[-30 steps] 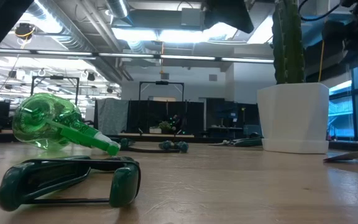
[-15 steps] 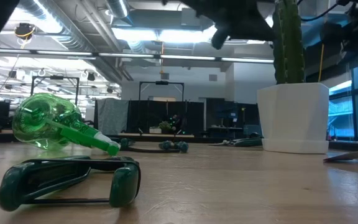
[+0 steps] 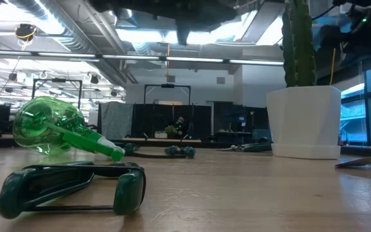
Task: Pick & Place Garden tools in Gardening bag
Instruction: Put the top right hand pruner into the white bag
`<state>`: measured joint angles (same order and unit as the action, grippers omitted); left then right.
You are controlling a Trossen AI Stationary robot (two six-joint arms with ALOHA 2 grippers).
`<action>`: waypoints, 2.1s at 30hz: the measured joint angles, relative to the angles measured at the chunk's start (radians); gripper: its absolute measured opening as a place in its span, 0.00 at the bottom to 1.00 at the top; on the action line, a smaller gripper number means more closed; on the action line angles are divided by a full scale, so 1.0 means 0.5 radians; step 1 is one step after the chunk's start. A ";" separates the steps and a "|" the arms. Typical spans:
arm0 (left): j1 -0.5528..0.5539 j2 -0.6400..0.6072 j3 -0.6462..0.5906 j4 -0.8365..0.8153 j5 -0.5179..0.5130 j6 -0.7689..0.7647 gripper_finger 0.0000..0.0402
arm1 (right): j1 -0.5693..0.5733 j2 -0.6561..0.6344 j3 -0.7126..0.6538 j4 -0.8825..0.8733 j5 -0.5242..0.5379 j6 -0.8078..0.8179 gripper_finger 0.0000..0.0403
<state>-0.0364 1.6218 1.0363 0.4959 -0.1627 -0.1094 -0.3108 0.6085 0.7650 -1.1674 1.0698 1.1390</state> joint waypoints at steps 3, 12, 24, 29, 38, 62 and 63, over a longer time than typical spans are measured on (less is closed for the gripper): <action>-0.001 -0.027 0.001 -0.010 0.101 0.052 0.00 | -0.127 0.070 0.000 0.157 -0.061 -0.146 0.06; -0.002 -0.063 0.001 -0.050 0.266 0.073 0.01 | -0.609 0.158 0.000 0.624 -0.335 -0.683 0.06; -0.001 -0.063 0.001 -0.092 0.321 0.106 0.02 | -1.236 0.418 0.000 1.084 -1.030 -1.227 0.06; -0.001 -0.063 0.001 -0.105 0.438 0.112 0.02 | -1.431 0.618 -0.001 1.098 -1.255 -1.284 0.06; 0.058 -0.069 0.001 -0.174 0.536 0.040 0.00 | -1.637 0.822 -0.002 1.028 -1.638 -1.308 0.06; 0.496 -0.088 0.002 -0.316 0.628 0.032 0.02 | -1.634 1.148 -0.002 0.774 -1.731 -1.193 0.06; 0.509 -0.088 0.002 -0.339 0.629 0.032 0.02 | -1.624 1.167 -0.002 0.762 -1.730 -1.185 0.06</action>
<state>0.2181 1.5776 1.0374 0.3262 0.1518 -0.0933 -1.1227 1.1918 0.7643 -0.7863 0.2047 0.5467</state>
